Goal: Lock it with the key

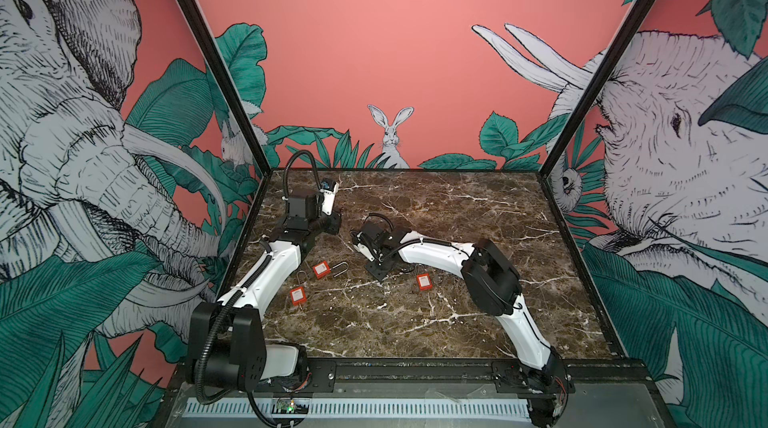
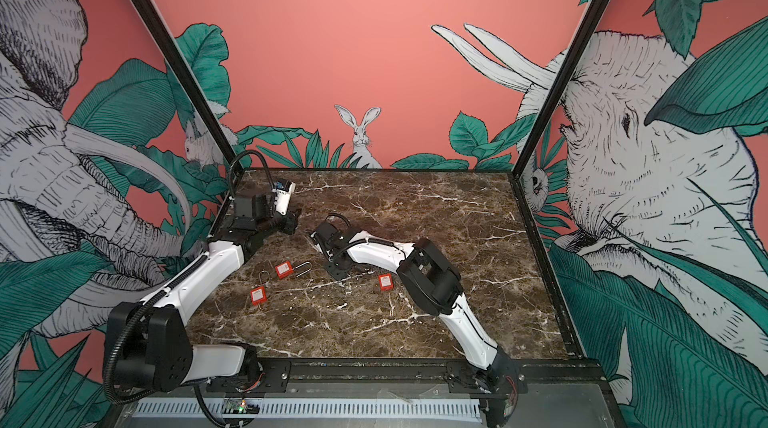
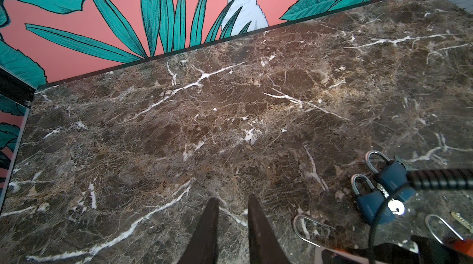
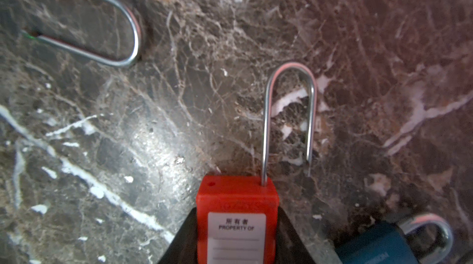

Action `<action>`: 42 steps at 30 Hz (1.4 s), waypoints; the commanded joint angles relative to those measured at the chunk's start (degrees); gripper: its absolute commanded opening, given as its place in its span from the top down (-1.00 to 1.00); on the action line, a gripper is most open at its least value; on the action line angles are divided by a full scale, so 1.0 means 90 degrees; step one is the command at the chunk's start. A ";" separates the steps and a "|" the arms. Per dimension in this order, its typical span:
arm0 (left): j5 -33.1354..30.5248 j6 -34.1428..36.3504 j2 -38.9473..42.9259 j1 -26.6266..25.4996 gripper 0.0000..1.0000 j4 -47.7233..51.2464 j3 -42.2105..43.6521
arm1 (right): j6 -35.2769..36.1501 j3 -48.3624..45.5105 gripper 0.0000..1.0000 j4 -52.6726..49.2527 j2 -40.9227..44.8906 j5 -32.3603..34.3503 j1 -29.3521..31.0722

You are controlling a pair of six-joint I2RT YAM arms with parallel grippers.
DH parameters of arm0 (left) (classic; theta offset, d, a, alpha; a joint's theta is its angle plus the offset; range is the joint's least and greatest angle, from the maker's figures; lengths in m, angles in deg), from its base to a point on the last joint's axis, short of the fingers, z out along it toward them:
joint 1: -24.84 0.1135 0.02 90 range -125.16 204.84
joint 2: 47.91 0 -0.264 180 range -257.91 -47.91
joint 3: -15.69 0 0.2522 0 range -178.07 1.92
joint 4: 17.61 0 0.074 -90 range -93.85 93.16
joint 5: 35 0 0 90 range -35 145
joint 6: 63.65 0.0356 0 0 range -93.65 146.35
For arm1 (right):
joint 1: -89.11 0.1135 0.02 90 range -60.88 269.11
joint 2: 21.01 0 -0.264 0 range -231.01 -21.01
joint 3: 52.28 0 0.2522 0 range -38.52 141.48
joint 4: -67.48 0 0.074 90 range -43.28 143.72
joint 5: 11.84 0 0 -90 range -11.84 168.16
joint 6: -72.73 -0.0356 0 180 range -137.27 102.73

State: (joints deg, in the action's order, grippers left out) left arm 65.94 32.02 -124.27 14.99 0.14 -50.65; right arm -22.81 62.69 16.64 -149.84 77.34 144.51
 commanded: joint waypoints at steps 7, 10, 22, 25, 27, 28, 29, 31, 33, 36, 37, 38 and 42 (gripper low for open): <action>0.1662 0.0641 0.0209 0.0010 0.41 -0.0907 0.0292 | 0.0840 -0.0852 0.65 0.0701 0.1257 0.0051 -0.0092; 0.2334 0.0942 0.0255 0.0010 0.32 -0.1209 0.0394 | 0.1496 -0.1474 0.66 0.1133 0.1950 -0.0205 -0.0199; 0.6194 0.3676 0.0423 -0.0073 0.18 -0.0893 0.0419 | 0.3576 -0.3135 0.74 0.0988 0.4066 -0.2495 -0.1563; 0.6762 0.4395 0.0268 -0.0194 0.19 -0.0021 0.0120 | 0.3687 -0.3138 0.77 0.0799 0.4405 -0.2998 -0.1839; 0.6867 0.5182 0.0166 -0.0299 0.19 0.0959 -0.0173 | 0.3795 -0.3142 0.77 0.0672 0.4503 -0.3261 -0.1922; 0.6808 0.5479 0.0085 -0.0377 0.19 0.1358 -0.0297 | 0.3867 -0.3159 0.77 0.0624 0.4542 -0.3335 -0.1936; 0.6777 0.5727 -0.0005 -0.0440 0.19 0.1603 -0.0403 | 0.3914 -0.3169 0.78 0.0578 0.4575 -0.3350 -0.1940; 0.6746 0.5887 -0.0147 -0.0564 0.19 0.1793 -0.0500 | 0.4006 -0.3178 0.78 0.0516 0.4627 -0.3419 -0.1946; 0.6628 0.5976 -0.0257 -0.0699 0.20 0.1803 -0.0534 | 0.4031 -0.3185 0.78 0.0485 0.4679 -0.3424 -0.1946; 0.6485 0.6024 -0.0382 -0.0820 0.20 0.1775 -0.0601 | 0.4079 -0.3189 0.78 0.0440 0.4762 -0.3416 -0.1956; 0.6485 0.5965 -0.0411 -0.0820 0.20 0.1708 -0.0614 | 0.4097 -0.3198 0.79 0.0417 0.4791 -0.3410 -0.1962; 0.6438 0.5934 -0.0439 -0.0819 0.20 0.1656 -0.0623 | 0.4101 -0.3208 0.79 0.0417 0.4820 -0.3397 -0.1957; 0.6245 0.5956 -0.0585 -0.0847 0.22 0.1767 -0.0727 | 0.4132 -0.3257 0.79 0.0397 0.4900 -0.3454 -0.1956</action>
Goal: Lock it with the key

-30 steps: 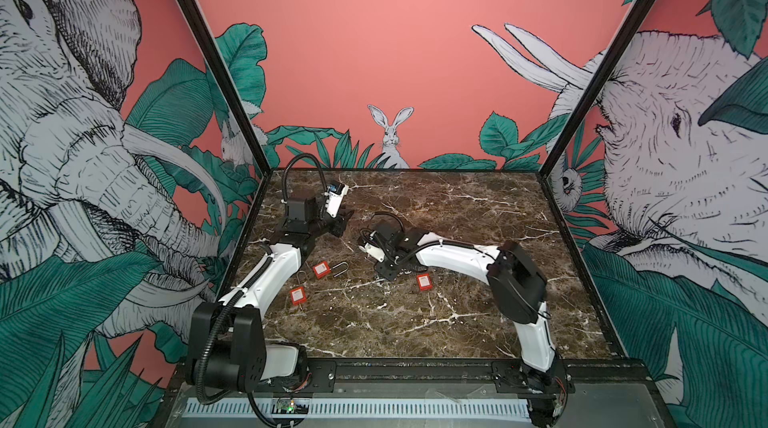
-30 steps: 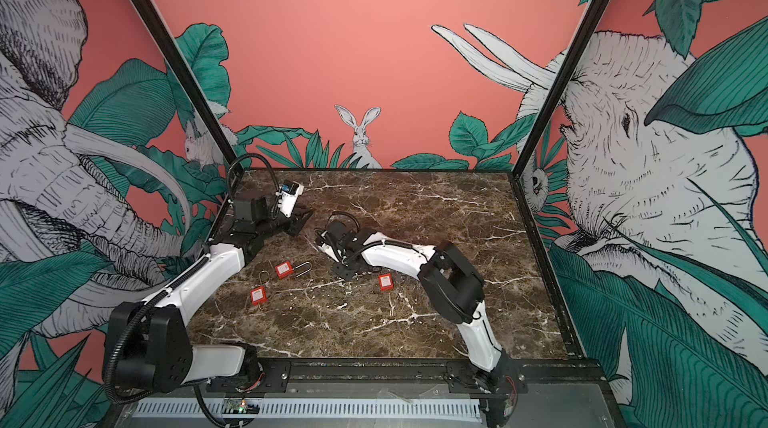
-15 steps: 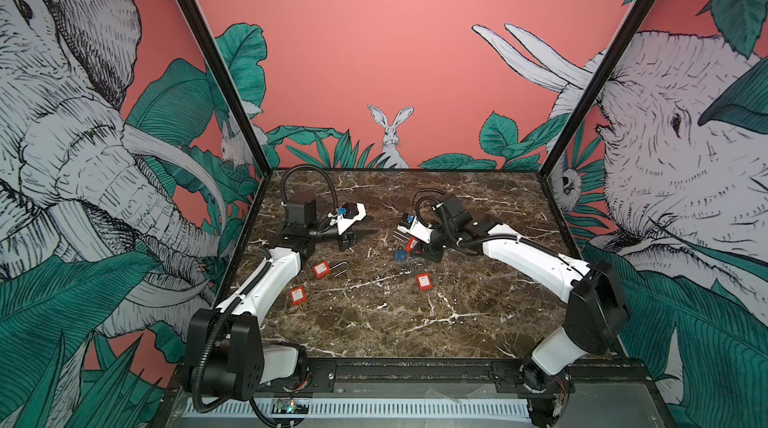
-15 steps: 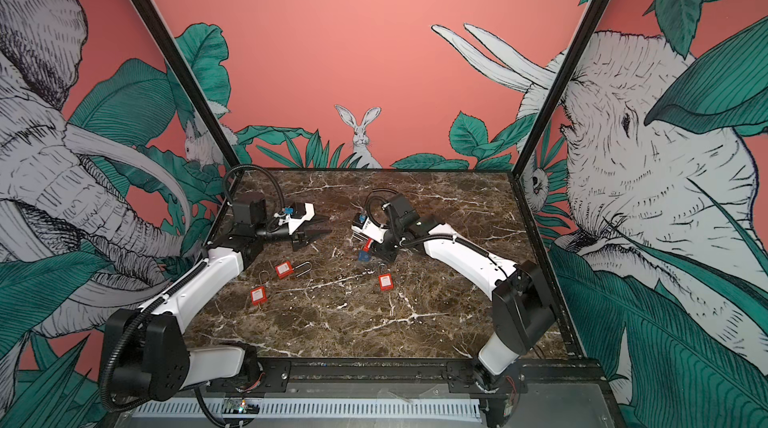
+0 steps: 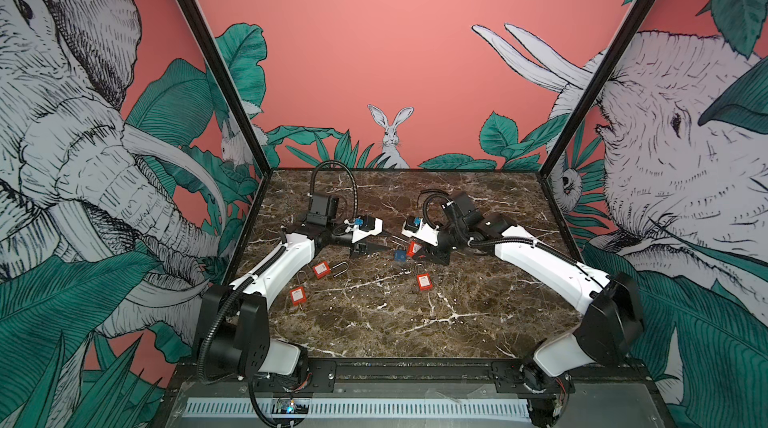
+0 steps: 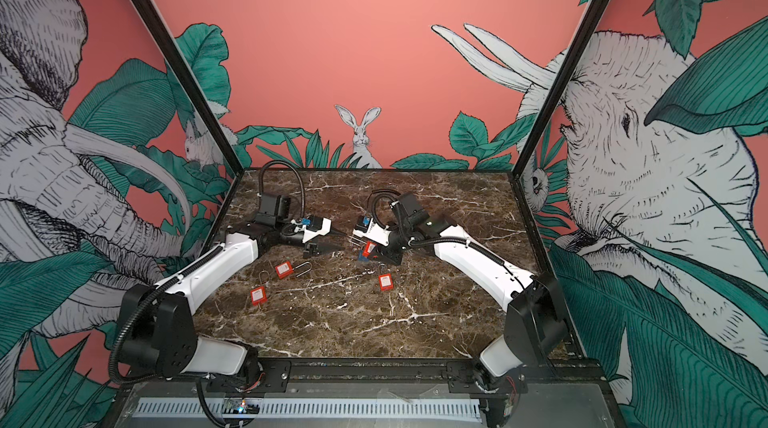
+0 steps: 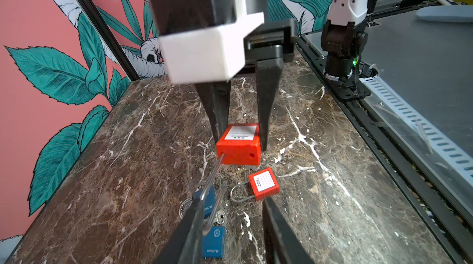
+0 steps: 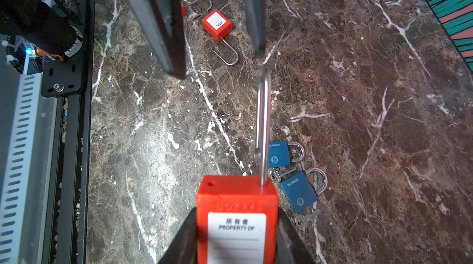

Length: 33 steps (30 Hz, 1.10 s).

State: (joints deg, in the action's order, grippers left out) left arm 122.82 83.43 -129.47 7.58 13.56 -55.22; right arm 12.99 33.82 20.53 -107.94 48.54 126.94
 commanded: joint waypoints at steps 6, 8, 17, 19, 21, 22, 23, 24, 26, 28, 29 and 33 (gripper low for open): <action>-0.0539 0.0009 0.0009 -0.0158 0.22 -0.0064 -0.0117 | 0.0209 -0.0061 0.79 -0.0153 0.0255 -0.0234 -0.0003; -0.0616 0.0009 -0.0027 -0.0196 0.22 -0.0024 -0.0125 | 0.0235 -0.0042 0.80 -0.0159 0.0255 -0.0222 -0.0001; -0.0902 -0.0348 -0.0224 -0.0357 0.20 -0.0127 -0.0242 | 0.0460 0.0066 0.80 -0.0296 0.0283 -0.0198 0.0001; -0.0878 -0.0426 -0.0271 -0.0385 0.24 -0.0139 -0.0264 | 0.0523 0.0060 0.81 -0.0306 0.0292 -0.0151 -0.0004; -0.0828 -0.0420 -0.0324 -0.0416 0.32 -0.0070 -0.0309 | 0.0561 0.0066 0.81 -0.0288 0.0294 -0.0095 -0.0005; -0.0771 -0.0416 -0.0346 -0.0432 0.40 -0.0049 -0.0337 | 0.0565 0.0078 0.81 -0.0270 0.0291 -0.0070 -0.0003; -0.0733 -0.0396 -0.0360 -0.0454 0.48 -0.0014 -0.0354 | 0.0578 0.0078 0.80 -0.0248 0.0303 -0.0026 -0.0003; -0.0704 -0.0376 -0.0385 -0.0461 0.58 0.0009 -0.0369 | 0.0601 0.0078 0.80 -0.0239 0.0304 -0.0002 -0.0008; -0.0660 -0.0333 -0.0420 -0.0484 0.64 0.0088 -0.0407 | 0.0623 0.0078 0.80 -0.0208 0.0314 0.0072 -0.0003; -0.0636 -0.0310 -0.0449 -0.0503 0.69 0.0156 -0.0428 | 0.0671 0.0078 0.79 -0.0194 0.0314 0.0140 0.0001; -0.0614 -0.0289 -0.0459 -0.0503 0.72 0.0191 -0.0449 | 0.0689 0.0078 0.79 -0.0194 0.0314 0.0168 0.0004; -0.0528 -0.0275 -0.0507 -0.0534 0.96 0.0289 -0.0491 | 0.0707 0.0088 0.79 -0.0137 0.0307 0.0227 -0.0008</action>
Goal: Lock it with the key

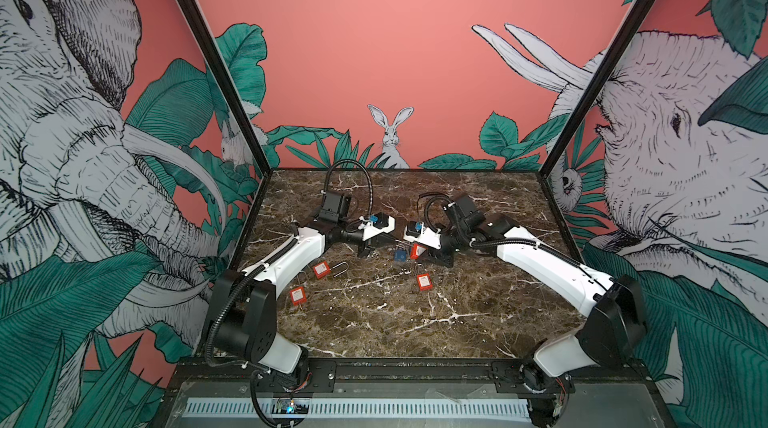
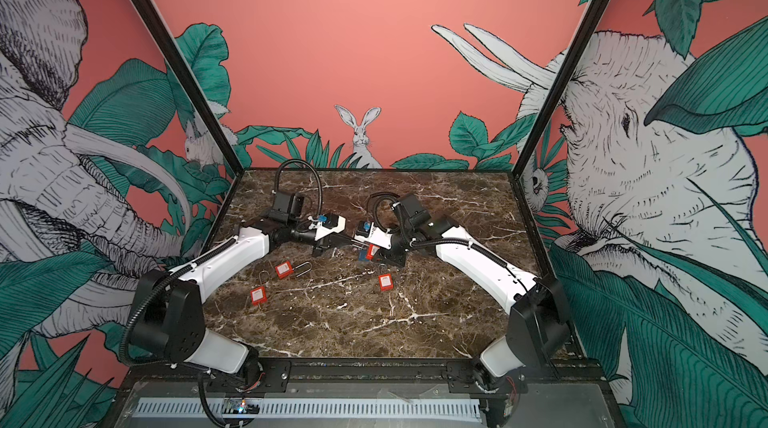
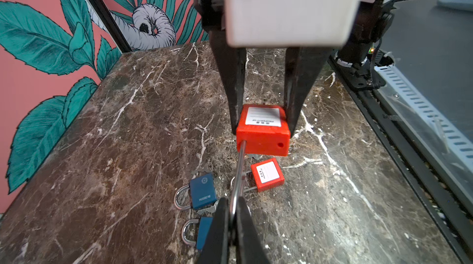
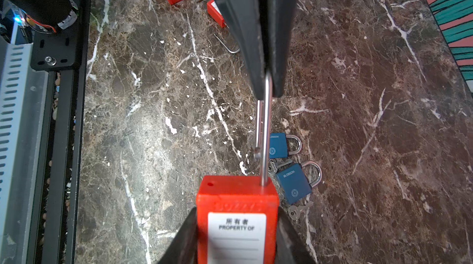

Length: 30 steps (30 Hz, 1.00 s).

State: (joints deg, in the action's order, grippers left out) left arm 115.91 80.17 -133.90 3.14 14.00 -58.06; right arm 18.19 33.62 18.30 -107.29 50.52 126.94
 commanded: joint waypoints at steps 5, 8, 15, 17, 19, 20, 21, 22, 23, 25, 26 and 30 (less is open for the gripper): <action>0.0429 0.0061 -0.0064 -0.0041 1.00 0.0378 -0.0295 | 0.0090 0.0036 0.64 0.0270 0.0330 0.0221 -0.0002; 0.0554 -0.0074 -0.0084 -0.0041 1.00 0.0284 -0.0327 | 0.0080 -0.0069 0.20 0.0437 0.0472 0.0610 0.0000; 0.0880 -0.1229 -0.0045 -0.0048 1.00 -0.1042 -0.0019 | 0.0348 -0.0496 -0.53 0.0385 0.1079 0.0629 -0.0061; 0.0928 -0.1528 -0.0001 -0.0059 1.00 -0.1454 0.0110 | 0.0353 -0.0462 -0.54 0.0141 0.1186 0.0515 -0.0163; 0.0955 -0.1652 0.0041 -0.0104 1.00 -0.1664 0.0198 | 0.0352 -0.0401 -0.53 -0.0151 0.1258 0.0553 -0.0310; 0.0958 -0.1655 0.0053 -0.0141 1.00 -0.1687 0.0218 | 0.0362 -0.0338 -0.52 -0.0320 0.1251 0.0572 -0.0398; 0.0973 -0.1643 0.0063 -0.0171 1.00 -0.1697 0.0228 | 0.0412 -0.0257 -0.50 -0.0535 0.1232 0.0575 -0.0482; 0.1006 -0.1634 0.0070 -0.0212 1.00 -0.1708 0.0244 | 0.0435 -0.0175 -0.46 -0.0725 0.1204 0.0624 -0.0524; 0.1019 -0.1635 0.0078 -0.0248 1.00 -0.1736 0.0258 | 0.0472 -0.0100 -0.43 -0.0884 0.1170 0.0636 -0.0552; 0.1054 -0.1723 0.0099 -0.0343 1.00 -0.1935 0.0325 | 0.0581 0.0069 -0.35 -0.1191 0.1094 0.0613 -0.0580; 0.1056 -0.1784 0.0102 -0.0381 1.00 -0.2032 0.0355 | 0.0577 0.0113 -0.31 -0.1252 0.1071 0.0590 -0.0580; 0.1010 -0.2019 0.0083 -0.0550 1.00 -0.2454 0.0466 | 0.0586 0.0213 -0.18 -0.1393 0.0955 0.0388 -0.0590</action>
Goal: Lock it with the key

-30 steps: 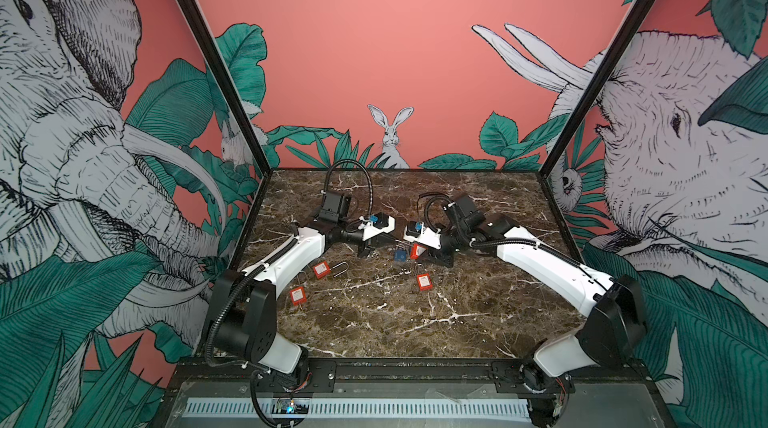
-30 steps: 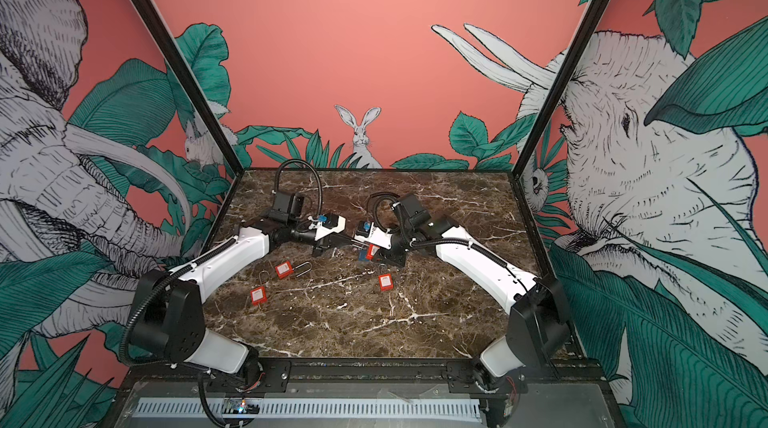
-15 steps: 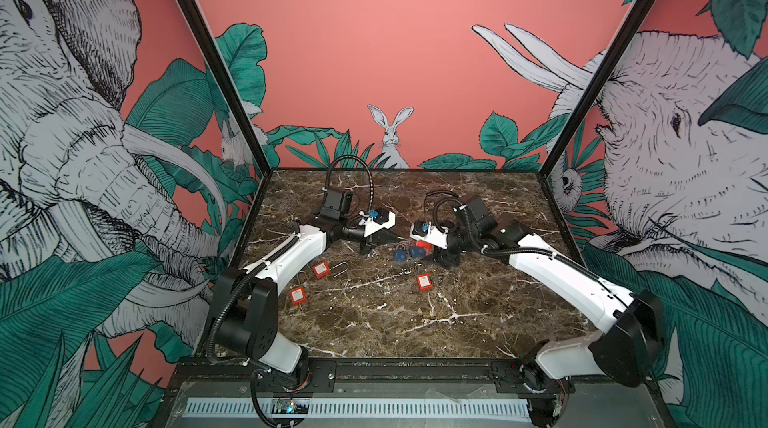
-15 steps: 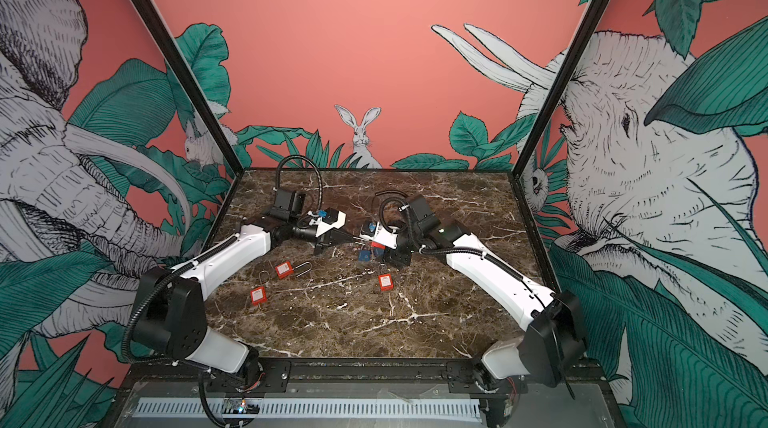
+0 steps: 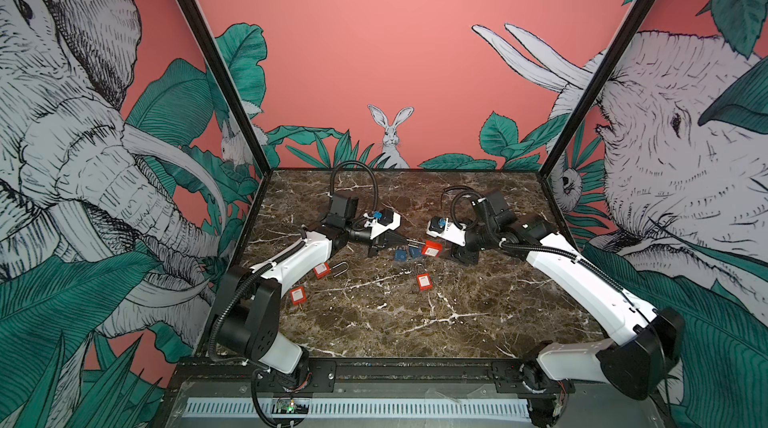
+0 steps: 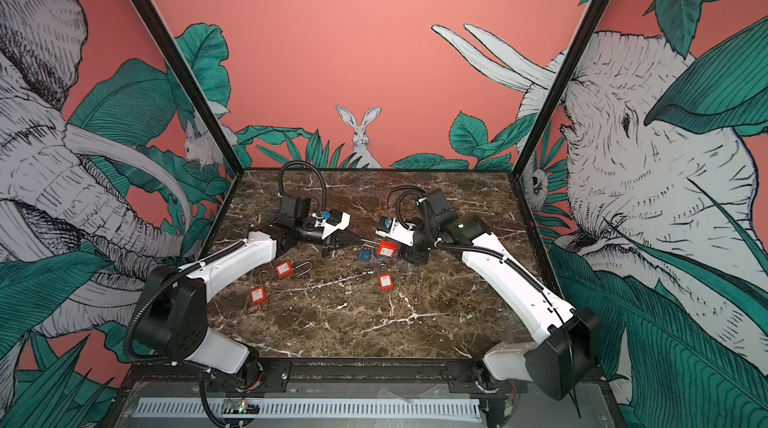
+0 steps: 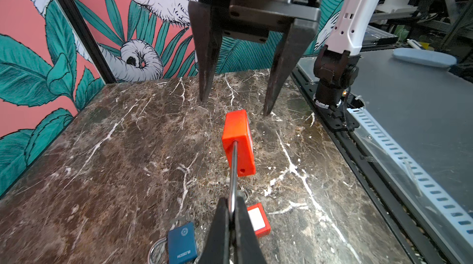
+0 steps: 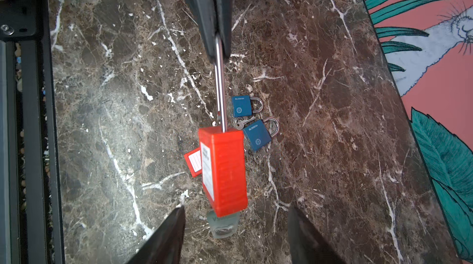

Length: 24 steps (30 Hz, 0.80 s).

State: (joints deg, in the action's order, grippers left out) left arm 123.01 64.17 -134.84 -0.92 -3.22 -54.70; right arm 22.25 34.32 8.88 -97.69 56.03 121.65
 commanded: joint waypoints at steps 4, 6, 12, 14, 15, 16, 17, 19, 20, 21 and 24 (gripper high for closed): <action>0.0205 -0.0349 0.0141 -0.0246 1.00 -0.0754 0.0110 | 0.0127 0.0171 -0.09 -0.0461 -0.0231 -0.0513 -0.0002; 0.0188 -0.0435 0.0129 -0.0279 1.00 -0.0885 0.0109 | 0.0141 0.0178 -0.04 -0.0564 -0.0296 -0.0612 -0.0002; 0.0291 -0.0450 0.0092 -0.0348 1.00 -0.0948 0.0070 | 0.0151 0.0114 0.15 -0.0503 -0.0386 -0.0648 -0.0001; 0.0288 -0.0452 0.0080 -0.0370 1.00 -0.0948 0.0070 | 0.0175 0.0092 0.26 -0.0450 -0.0376 -0.0695 -0.0001; 0.0292 -0.0444 0.0080 -0.0364 1.00 -0.0954 0.0068 | 0.0177 0.0072 0.32 -0.0416 -0.0376 -0.0706 -0.0002; 0.0285 -0.0452 0.0087 -0.0370 1.00 -0.0944 0.0070 | 0.0197 0.0061 0.39 -0.0405 -0.0371 -0.0706 0.0003; 0.0285 -0.0437 0.0089 -0.0370 1.00 -0.0947 0.0080 | 0.0221 0.0059 0.45 -0.0404 -0.0366 -0.0715 -0.0002; 0.0290 -0.0442 0.0089 -0.0363 1.00 -0.0932 0.0077 | 0.0263 0.0033 0.53 -0.0418 -0.0366 -0.0719 0.0004; 0.0286 -0.0434 0.0081 -0.0370 1.00 -0.0935 0.0066 | 0.0283 0.0028 0.57 -0.0428 -0.0366 -0.0719 -0.0002; 0.0286 -0.0433 0.0079 -0.0370 1.00 -0.0919 0.0070 | 0.0298 0.0032 0.59 -0.0445 -0.0375 -0.0716 -0.0002; 0.0276 -0.0314 0.0056 -0.0381 1.00 -0.0726 0.0034 | 0.0343 0.0058 0.70 -0.0487 -0.0366 -0.0726 -0.0002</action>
State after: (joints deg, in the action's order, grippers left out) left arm 123.67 60.55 -134.87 -4.02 -9.78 -54.17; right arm 23.89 34.69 5.38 -101.04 51.33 121.63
